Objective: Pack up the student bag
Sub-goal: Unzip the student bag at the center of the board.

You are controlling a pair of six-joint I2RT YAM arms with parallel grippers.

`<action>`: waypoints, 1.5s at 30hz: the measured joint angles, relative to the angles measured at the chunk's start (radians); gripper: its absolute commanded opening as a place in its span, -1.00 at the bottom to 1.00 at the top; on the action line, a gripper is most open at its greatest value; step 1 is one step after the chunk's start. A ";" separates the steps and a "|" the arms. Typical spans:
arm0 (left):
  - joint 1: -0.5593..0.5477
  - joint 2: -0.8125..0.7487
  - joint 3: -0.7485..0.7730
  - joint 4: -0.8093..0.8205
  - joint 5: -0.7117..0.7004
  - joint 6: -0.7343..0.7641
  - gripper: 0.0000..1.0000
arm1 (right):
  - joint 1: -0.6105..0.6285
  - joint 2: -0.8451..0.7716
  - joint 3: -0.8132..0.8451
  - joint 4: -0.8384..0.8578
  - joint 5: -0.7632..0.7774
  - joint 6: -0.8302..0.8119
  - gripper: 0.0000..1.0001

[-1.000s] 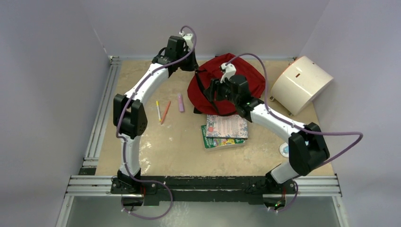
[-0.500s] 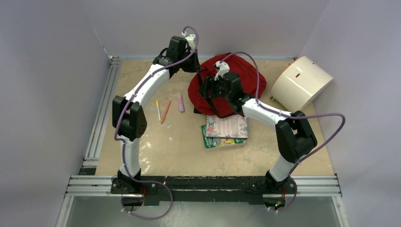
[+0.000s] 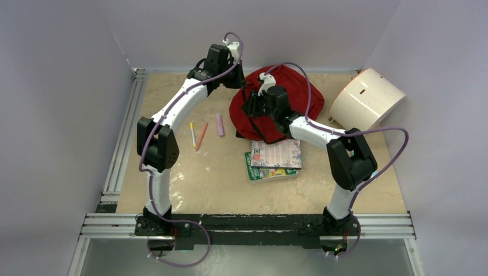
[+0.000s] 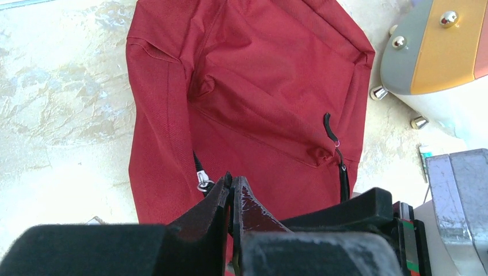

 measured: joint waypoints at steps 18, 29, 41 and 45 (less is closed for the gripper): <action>-0.003 0.034 0.135 -0.073 -0.006 -0.002 -1.00 | -0.002 -0.107 -0.107 0.060 -0.069 -0.049 -1.00; -0.006 0.182 0.297 -0.083 -0.031 0.034 -1.00 | -0.008 -0.142 -0.138 0.074 -0.162 -0.114 -1.00; -0.006 0.247 0.306 -0.051 -0.043 0.083 -1.00 | -0.008 -0.190 -0.166 0.070 -0.209 -0.152 -1.00; -0.006 0.264 0.308 -0.036 -0.041 0.088 -1.00 | -0.011 -0.194 -0.166 0.071 -0.225 -0.161 -1.00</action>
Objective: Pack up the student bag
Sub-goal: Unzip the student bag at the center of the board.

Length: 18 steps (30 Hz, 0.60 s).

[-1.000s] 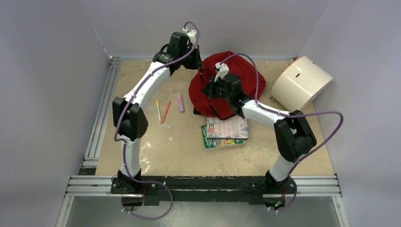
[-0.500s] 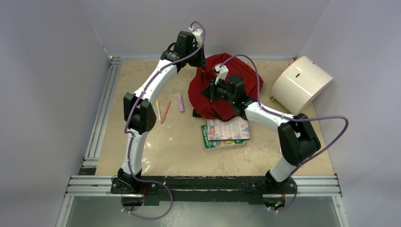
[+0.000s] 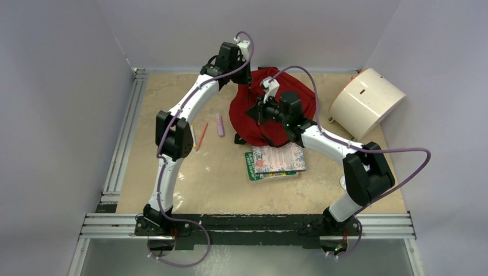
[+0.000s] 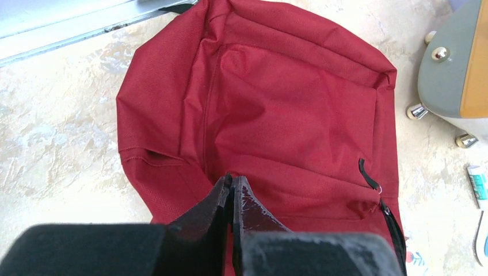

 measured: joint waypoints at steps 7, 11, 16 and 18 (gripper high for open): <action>-0.002 0.048 0.023 0.005 0.007 0.011 -1.00 | -0.006 0.000 0.000 -0.001 -0.008 -0.016 -1.00; -0.002 0.054 0.023 0.006 0.002 0.022 -1.00 | -0.007 0.000 -0.003 -0.001 0.005 -0.017 -1.00; 0.003 0.045 -0.029 0.051 -0.011 0.024 -1.00 | -0.007 -0.006 -0.011 -0.002 0.054 -0.008 -1.00; 0.007 0.042 -0.053 0.053 -0.018 0.024 -1.00 | -0.007 -0.013 -0.020 -0.005 0.071 -0.007 -1.00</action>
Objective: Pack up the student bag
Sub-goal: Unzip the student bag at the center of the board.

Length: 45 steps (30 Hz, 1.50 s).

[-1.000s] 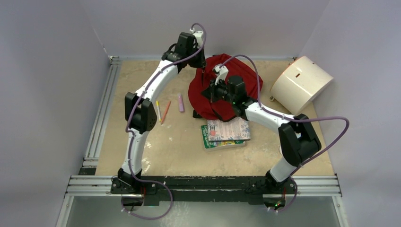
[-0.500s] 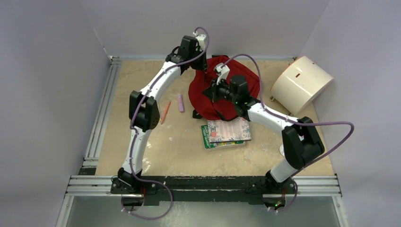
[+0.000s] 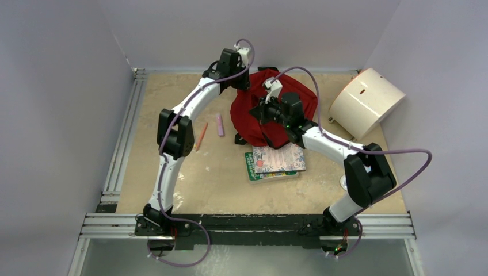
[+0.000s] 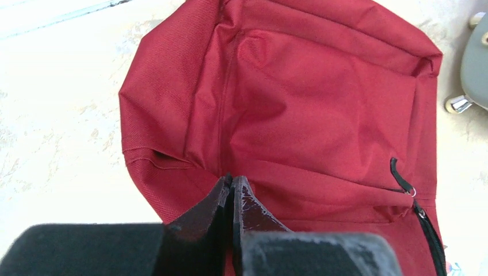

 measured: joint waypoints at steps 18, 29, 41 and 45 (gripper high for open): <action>0.087 0.005 0.012 0.008 -0.020 0.001 -1.00 | 0.011 -0.084 -0.036 -0.036 -0.065 -0.033 -1.00; 0.093 0.028 0.034 0.027 -0.014 -0.001 -0.72 | 0.014 -0.083 -0.036 -0.045 -0.082 -0.034 -1.00; 0.114 -0.023 0.005 0.019 0.004 -0.052 -0.02 | 0.014 -0.062 -0.026 -0.048 -0.058 -0.017 -0.85; 0.125 -0.174 -0.172 0.006 0.007 -0.114 0.03 | 0.017 -0.002 0.014 -0.053 -0.051 0.003 -0.34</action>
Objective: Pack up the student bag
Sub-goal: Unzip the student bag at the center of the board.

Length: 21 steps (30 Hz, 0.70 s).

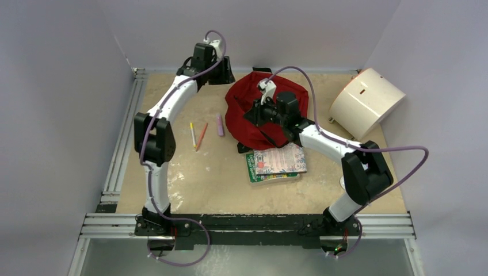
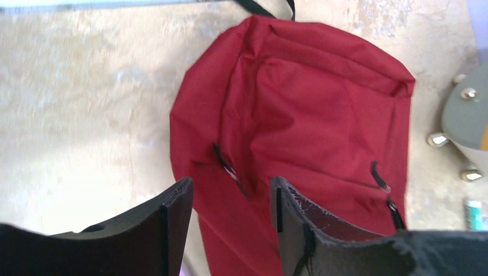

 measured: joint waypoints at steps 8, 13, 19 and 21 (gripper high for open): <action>0.014 -0.377 -0.414 0.031 0.003 -0.106 0.06 | 0.002 0.071 0.071 -0.021 -0.005 0.013 0.14; 0.014 -0.455 -0.581 0.040 0.021 -0.154 0.06 | 0.002 0.057 0.083 -0.082 0.030 0.016 0.21; 0.014 -0.488 -0.746 0.036 0.054 -0.215 0.07 | 0.002 0.050 0.121 -0.221 0.130 0.002 0.30; 0.014 -0.504 -0.773 0.039 0.068 -0.234 0.07 | 0.002 0.047 0.121 -0.257 0.155 -0.008 0.32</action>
